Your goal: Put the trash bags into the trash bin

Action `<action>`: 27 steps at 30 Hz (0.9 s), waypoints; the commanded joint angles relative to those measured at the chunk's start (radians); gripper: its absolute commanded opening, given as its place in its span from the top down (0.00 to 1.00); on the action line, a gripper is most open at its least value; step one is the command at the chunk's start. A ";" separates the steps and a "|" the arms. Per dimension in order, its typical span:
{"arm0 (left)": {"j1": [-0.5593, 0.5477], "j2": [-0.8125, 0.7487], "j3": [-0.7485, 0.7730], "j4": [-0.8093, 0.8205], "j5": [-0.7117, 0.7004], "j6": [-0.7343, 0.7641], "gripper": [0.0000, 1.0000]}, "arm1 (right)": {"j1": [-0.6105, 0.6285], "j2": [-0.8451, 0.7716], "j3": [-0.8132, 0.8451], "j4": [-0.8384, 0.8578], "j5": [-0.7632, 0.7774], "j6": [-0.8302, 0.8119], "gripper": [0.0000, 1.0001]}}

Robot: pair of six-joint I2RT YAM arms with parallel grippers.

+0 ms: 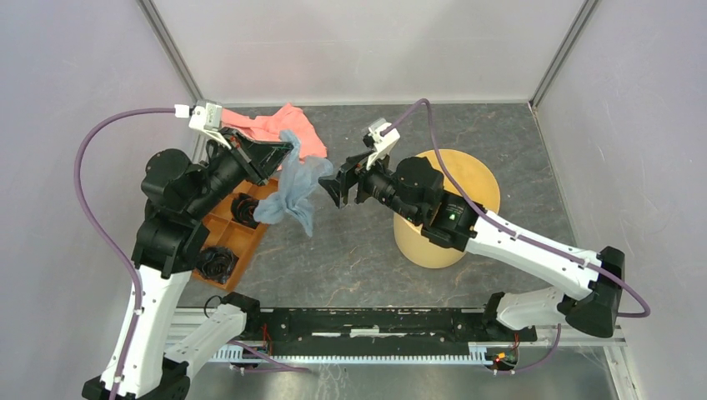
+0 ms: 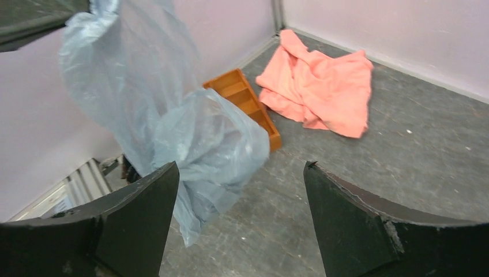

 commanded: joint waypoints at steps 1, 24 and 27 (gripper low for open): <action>0.003 0.010 0.047 0.012 0.070 0.033 0.98 | -0.001 0.019 0.043 0.101 -0.109 0.002 0.13; 0.003 0.013 0.069 -0.099 -0.073 0.026 0.98 | -0.166 0.067 -0.025 0.210 -0.280 -0.197 0.99; 0.003 0.024 0.061 -0.141 -0.198 0.040 0.98 | -0.190 0.032 -0.046 0.195 -0.254 -0.254 0.99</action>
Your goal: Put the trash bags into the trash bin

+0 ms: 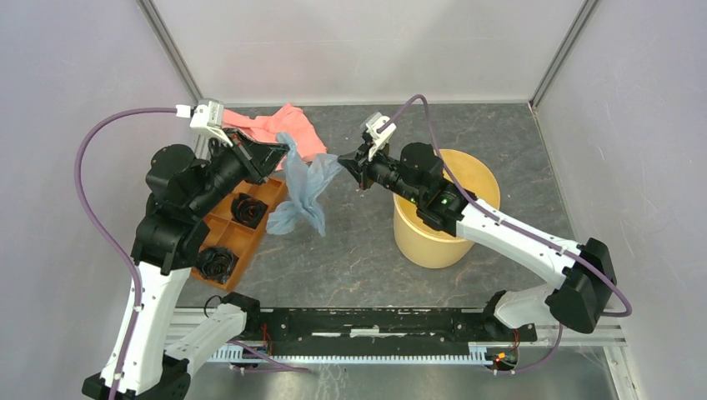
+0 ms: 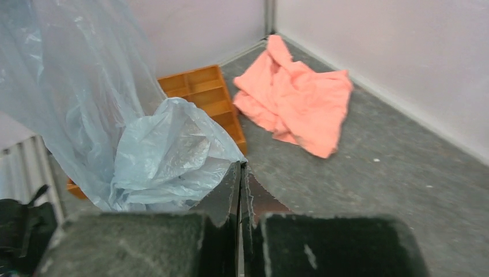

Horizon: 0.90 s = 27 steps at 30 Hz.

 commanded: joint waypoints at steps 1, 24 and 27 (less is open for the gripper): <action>0.003 0.015 0.025 -0.073 -0.211 0.041 0.98 | -0.030 -0.048 0.038 -0.019 0.029 -0.145 0.99; 0.003 -0.080 -0.086 -0.050 -0.229 0.052 0.98 | -0.030 -0.208 0.024 -0.204 -0.068 0.160 0.93; 0.003 -0.092 -0.083 -0.043 -0.218 0.064 0.98 | -0.030 -0.205 0.024 -0.207 -0.142 0.163 0.99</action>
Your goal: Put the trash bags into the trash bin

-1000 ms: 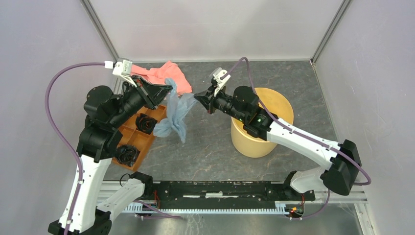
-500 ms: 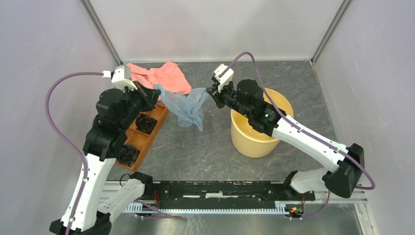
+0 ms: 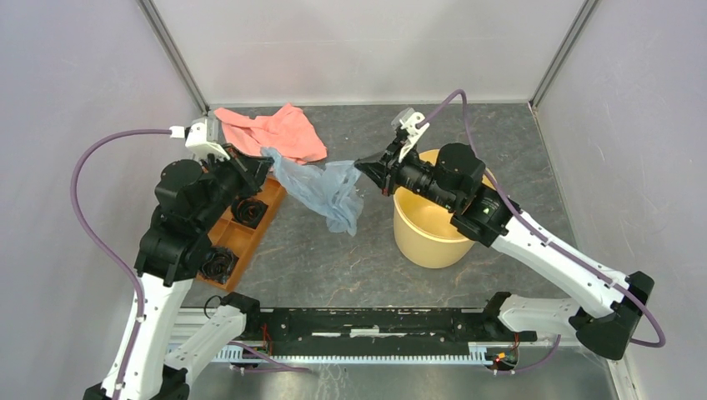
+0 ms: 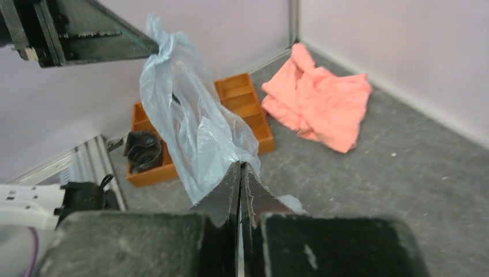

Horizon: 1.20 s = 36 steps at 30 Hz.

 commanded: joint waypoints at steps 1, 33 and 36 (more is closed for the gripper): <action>0.002 -0.024 0.046 0.033 0.037 0.063 0.98 | 0.001 0.007 -0.006 -0.049 -0.058 0.106 0.99; 0.002 -0.046 0.099 -0.108 -0.064 -0.009 0.98 | 0.001 -0.024 -0.102 0.017 -0.219 0.016 0.99; 0.002 -0.049 0.084 -0.078 -0.053 -0.030 0.98 | 0.006 0.029 -0.100 -0.027 -0.305 0.040 0.99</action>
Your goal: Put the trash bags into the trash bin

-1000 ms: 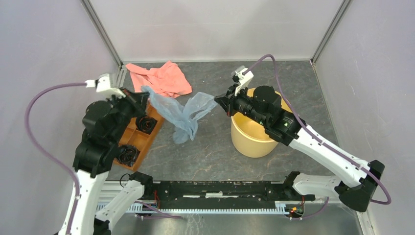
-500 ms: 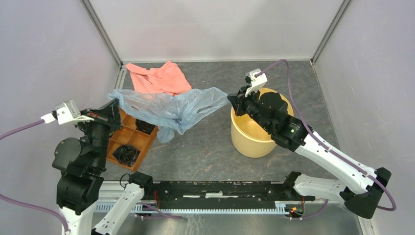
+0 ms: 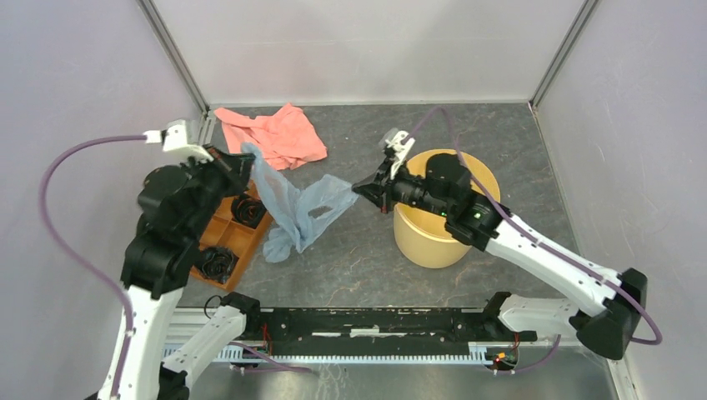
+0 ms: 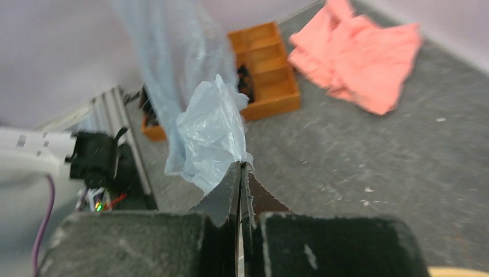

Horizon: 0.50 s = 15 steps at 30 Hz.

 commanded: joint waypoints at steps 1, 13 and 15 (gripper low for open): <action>0.002 0.006 -0.007 -0.005 0.097 -0.074 0.98 | 0.012 0.068 0.013 -0.005 -0.232 0.011 0.99; 0.003 -0.030 0.115 0.144 0.287 0.003 0.98 | 0.050 0.145 -0.015 0.155 -0.151 0.242 0.78; 0.002 -0.026 0.146 0.145 0.280 0.011 0.98 | 0.050 0.130 -0.026 0.214 -0.164 0.249 0.68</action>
